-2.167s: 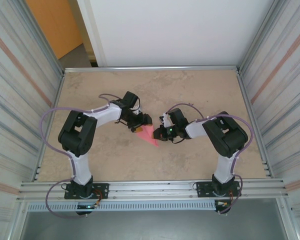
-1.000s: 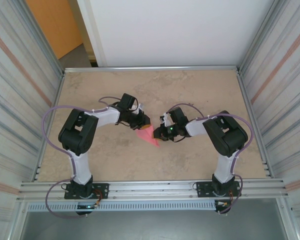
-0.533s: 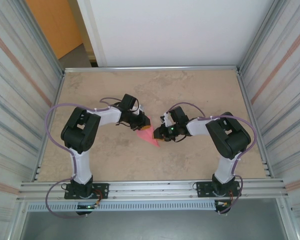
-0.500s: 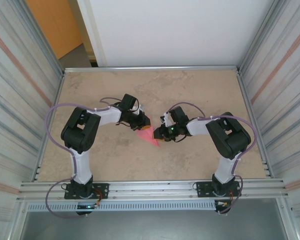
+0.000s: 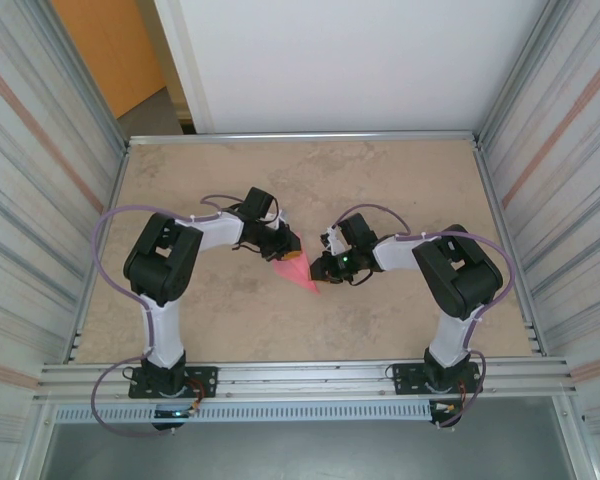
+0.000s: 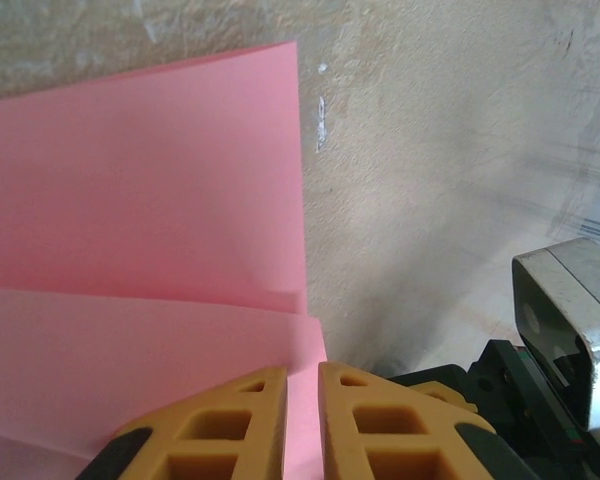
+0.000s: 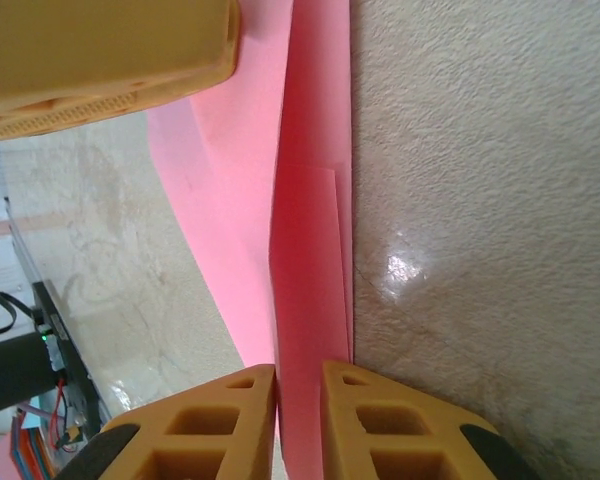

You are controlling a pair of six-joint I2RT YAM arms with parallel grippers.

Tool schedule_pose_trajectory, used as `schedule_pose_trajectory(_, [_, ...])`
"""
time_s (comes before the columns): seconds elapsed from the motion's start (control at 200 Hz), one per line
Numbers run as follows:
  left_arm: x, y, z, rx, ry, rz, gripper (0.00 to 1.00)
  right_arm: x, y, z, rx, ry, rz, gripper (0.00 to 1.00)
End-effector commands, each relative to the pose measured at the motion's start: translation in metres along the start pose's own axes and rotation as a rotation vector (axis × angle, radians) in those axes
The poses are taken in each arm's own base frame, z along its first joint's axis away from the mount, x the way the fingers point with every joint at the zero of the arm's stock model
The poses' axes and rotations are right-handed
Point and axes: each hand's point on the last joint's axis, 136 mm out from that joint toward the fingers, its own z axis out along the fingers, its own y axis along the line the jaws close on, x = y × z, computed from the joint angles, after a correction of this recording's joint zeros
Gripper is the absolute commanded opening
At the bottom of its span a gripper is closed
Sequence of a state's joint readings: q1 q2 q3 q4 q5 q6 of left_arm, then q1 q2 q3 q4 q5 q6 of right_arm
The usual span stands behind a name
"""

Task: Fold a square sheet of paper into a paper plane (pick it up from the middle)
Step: Fourth fold the wing at the center of the table.

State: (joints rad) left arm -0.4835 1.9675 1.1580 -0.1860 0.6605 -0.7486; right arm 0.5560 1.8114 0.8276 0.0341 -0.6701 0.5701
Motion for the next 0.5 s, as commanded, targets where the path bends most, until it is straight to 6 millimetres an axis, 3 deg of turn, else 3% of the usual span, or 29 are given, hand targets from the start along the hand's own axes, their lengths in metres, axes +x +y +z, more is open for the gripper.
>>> schedule_pose_trajectory(0.0, [-0.0026,0.0014,0.0015,-0.016,0.004,-0.011,0.18,0.0110,-0.0155,0.0034,0.053,0.032,0.020,0.17])
schedule_pose_trajectory(0.356, [-0.0033,0.0034,0.0032,-0.020,0.010,-0.009,0.18,0.0139,-0.0215,0.0052,0.057,0.039,0.043,0.13])
schedule_pose_trajectory(0.496, [-0.0048,0.0053,0.0033,-0.027,0.009,-0.011,0.18,0.0114,-0.0173,0.0018,0.042,0.031,0.039,0.16])
